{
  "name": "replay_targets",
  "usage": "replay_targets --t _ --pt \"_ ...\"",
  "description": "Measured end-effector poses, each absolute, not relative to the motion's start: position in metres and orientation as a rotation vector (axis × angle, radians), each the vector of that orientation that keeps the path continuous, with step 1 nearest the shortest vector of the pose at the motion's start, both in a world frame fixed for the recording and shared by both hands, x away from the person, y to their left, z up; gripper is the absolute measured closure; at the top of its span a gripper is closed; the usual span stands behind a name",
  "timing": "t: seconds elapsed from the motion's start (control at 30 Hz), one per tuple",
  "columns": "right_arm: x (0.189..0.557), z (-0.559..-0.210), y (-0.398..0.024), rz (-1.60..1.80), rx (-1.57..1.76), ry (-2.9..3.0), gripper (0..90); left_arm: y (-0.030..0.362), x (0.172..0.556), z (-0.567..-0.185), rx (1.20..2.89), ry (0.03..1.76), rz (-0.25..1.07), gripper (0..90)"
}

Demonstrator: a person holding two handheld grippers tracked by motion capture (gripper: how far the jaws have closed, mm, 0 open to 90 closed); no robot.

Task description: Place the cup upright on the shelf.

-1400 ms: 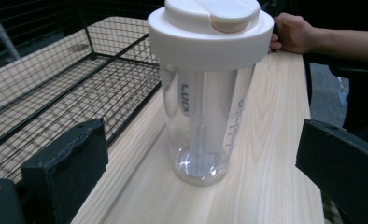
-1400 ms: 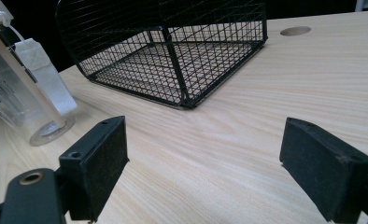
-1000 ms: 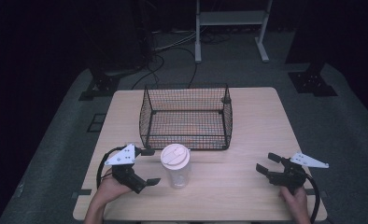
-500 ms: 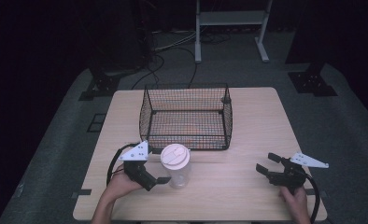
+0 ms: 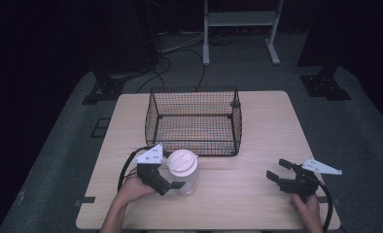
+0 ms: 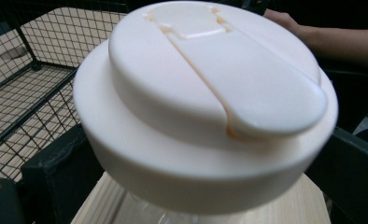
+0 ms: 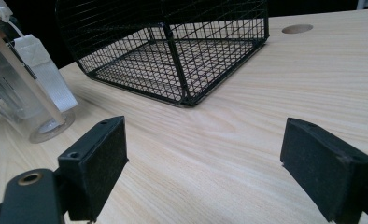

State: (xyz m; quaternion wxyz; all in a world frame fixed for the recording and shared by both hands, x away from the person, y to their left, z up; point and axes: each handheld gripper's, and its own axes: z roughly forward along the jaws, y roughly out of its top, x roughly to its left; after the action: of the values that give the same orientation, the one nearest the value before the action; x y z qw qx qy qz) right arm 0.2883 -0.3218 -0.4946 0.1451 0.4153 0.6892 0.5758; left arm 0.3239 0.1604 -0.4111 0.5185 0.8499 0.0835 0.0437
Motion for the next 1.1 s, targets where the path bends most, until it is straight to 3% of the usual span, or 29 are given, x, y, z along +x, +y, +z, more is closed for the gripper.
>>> replay_targets --t 0.33,0.67,1.1 --pt "0.288 -0.4944 -0.3213 1.659 1.194 1.989 13.7 0.1528 0.3284 -0.4142 2.067 0.203 0.082 1.7" --pt "0.2879 -0.4945 -0.3211 1.656 1.193 1.994 13.7 0.1517 0.3294 -0.416 2.083 0.175 0.086 12.9" --pt "0.2881 -0.4945 -0.3211 1.655 1.193 1.993 13.7 0.152 0.3286 -0.4153 2.088 0.165 0.109 15.3"
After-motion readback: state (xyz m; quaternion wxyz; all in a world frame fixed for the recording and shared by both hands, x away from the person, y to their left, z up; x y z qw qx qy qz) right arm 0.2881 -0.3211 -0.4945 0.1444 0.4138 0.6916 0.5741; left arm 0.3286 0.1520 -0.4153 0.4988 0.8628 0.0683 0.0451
